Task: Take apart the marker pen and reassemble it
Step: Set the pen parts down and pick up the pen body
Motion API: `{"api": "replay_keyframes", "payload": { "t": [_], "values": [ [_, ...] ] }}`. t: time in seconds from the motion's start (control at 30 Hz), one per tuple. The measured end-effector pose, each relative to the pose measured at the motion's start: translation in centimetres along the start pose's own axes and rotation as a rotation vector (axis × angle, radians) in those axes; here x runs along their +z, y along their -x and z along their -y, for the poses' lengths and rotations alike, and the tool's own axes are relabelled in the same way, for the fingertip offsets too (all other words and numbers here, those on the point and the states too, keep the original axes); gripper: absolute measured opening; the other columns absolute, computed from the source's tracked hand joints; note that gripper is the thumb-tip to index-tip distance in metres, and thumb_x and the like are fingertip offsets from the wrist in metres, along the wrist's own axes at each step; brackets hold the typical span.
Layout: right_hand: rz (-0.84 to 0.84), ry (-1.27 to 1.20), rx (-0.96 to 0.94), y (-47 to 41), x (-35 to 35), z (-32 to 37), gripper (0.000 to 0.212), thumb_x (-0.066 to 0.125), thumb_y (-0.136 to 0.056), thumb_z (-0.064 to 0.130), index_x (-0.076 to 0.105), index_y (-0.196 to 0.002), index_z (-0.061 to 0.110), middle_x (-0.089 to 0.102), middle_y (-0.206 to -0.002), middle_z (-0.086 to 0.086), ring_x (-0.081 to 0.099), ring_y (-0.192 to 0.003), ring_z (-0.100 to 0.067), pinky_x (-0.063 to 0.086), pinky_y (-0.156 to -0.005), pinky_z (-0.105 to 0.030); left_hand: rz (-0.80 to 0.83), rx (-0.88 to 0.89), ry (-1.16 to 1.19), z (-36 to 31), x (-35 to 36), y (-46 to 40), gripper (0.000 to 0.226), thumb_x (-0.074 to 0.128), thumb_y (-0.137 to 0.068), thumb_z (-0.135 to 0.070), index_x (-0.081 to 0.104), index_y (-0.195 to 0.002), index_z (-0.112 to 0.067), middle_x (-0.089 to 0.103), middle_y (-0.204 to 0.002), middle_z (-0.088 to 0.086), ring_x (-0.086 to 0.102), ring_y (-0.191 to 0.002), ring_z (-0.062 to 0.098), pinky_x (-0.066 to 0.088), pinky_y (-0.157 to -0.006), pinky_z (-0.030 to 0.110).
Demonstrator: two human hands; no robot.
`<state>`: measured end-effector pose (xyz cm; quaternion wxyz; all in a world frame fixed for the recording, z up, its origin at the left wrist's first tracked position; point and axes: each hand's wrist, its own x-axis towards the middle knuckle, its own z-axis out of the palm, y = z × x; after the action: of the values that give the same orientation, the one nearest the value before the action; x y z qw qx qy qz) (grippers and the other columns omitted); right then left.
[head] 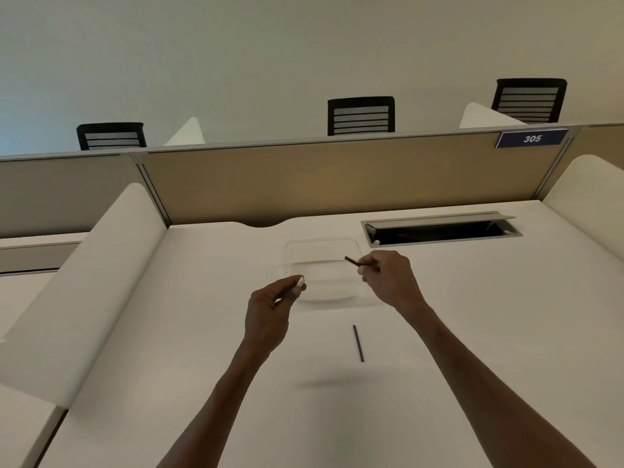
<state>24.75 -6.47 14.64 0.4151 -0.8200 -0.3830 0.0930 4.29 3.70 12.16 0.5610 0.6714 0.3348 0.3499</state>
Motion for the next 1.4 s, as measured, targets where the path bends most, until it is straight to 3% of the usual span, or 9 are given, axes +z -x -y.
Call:
{"api": "replay_keyframes", "payload": {
  "t": [0.07,0.17,0.3,0.4,0.5,0.63,0.87,1.2,1.4],
  "values": [
    [0.016,0.053,0.041,0.8,0.6,-1.5,0.009,0.071,-0.082,0.011,0.078,-0.088,0.010,0.076,-0.084,-0.003,0.065,-0.073,-0.010,0.043,-0.064,-0.010,-0.005,-0.019,0.000,0.2,-0.1,0.2,0.018,0.067,-0.092,-0.021,0.074,-0.107,-0.027,0.076,-0.097,-0.013,0.067,-0.093,-0.008,0.044,-0.070,0.004],
    [0.072,0.082,0.171,2.1,2.2,-3.2,0.009,0.074,-0.078,0.012,0.079,-0.085,0.010,0.076,-0.085,-0.005,0.069,-0.080,-0.017,0.049,-0.071,-0.022,-0.016,-0.034,-0.020,0.5,-0.1,0.4,0.018,0.067,-0.092,-0.023,0.074,-0.108,-0.025,0.077,-0.098,-0.012,0.066,-0.088,-0.009,0.044,-0.067,0.005],
    [0.134,0.133,0.286,3.9,5.6,-4.5,0.007,0.072,-0.075,0.011,0.078,-0.079,0.009,0.076,-0.084,-0.007,0.070,-0.083,-0.022,0.043,-0.065,-0.021,-0.002,-0.048,-0.032,0.9,-0.1,0.7,0.018,0.065,-0.093,-0.020,0.074,-0.108,-0.027,0.077,-0.099,-0.012,0.066,-0.089,-0.010,0.045,-0.070,0.006],
    [0.165,0.200,0.325,5.1,8.1,-5.2,0.011,0.069,-0.076,0.009,0.078,-0.084,0.007,0.076,-0.089,-0.007,0.070,-0.089,-0.023,0.051,-0.072,-0.025,0.004,-0.059,-0.023,1.2,-0.2,0.9,0.018,0.066,-0.092,-0.021,0.074,-0.107,-0.030,0.077,-0.099,-0.012,0.066,-0.092,-0.008,0.046,-0.075,0.009],
    [0.172,0.267,0.329,6.1,10.0,-5.8,0.015,0.063,-0.078,0.007,0.075,-0.088,0.005,0.075,-0.091,-0.007,0.069,-0.091,-0.024,0.054,-0.073,-0.029,0.002,-0.076,0.007,1.6,-0.5,1.2,0.017,0.067,-0.091,-0.024,0.074,-0.105,-0.031,0.077,-0.097,-0.012,0.067,-0.091,-0.006,0.047,-0.075,0.010],
    [0.168,0.271,0.329,7.2,11.5,-6.5,0.013,0.062,-0.081,0.011,0.072,-0.081,0.003,0.073,-0.082,-0.009,0.068,-0.086,-0.026,0.046,-0.064,-0.027,0.003,-0.083,0.033,2.1,-0.9,1.5,0.018,0.067,-0.091,-0.021,0.075,-0.107,-0.026,0.078,-0.094,-0.010,0.068,-0.091,-0.004,0.048,-0.080,0.012],
    [0.194,0.288,0.321,7.6,12.3,-6.7,0.013,0.064,-0.079,0.012,0.072,-0.078,0.002,0.073,-0.075,-0.010,0.069,-0.080,-0.026,0.052,-0.070,-0.030,-0.003,-0.097,0.056,2.4,-1.2,1.7,0.016,0.068,-0.091,-0.024,0.075,-0.104,-0.030,0.078,-0.092,-0.010,0.067,-0.087,-0.004,0.050,-0.085,0.023],
    [0.240,0.259,0.350,7.6,12.1,-6.7,0.022,0.073,-0.075,0.019,0.073,-0.088,0.002,0.074,-0.086,-0.011,0.069,-0.087,-0.025,0.051,-0.072,-0.027,0.014,-0.092,0.060,2.4,-1.0,1.8,0.017,0.068,-0.090,-0.027,0.075,-0.104,-0.033,0.078,-0.093,-0.009,0.069,-0.094,0.001,0.052,-0.089,0.032],
    [0.238,0.242,0.368,7.5,11.6,-7.1,0.035,0.079,-0.072,0.028,0.070,-0.093,0.001,0.072,-0.093,-0.010,0.067,-0.093,-0.025,0.048,-0.073,-0.027,0.020,-0.087,0.064,2.1,-0.7,1.7,0.017,0.068,-0.091,-0.025,0.075,-0.104,-0.032,0.078,-0.094,-0.009,0.068,-0.091,-0.001,0.052,-0.087,0.024]
  ]
}}
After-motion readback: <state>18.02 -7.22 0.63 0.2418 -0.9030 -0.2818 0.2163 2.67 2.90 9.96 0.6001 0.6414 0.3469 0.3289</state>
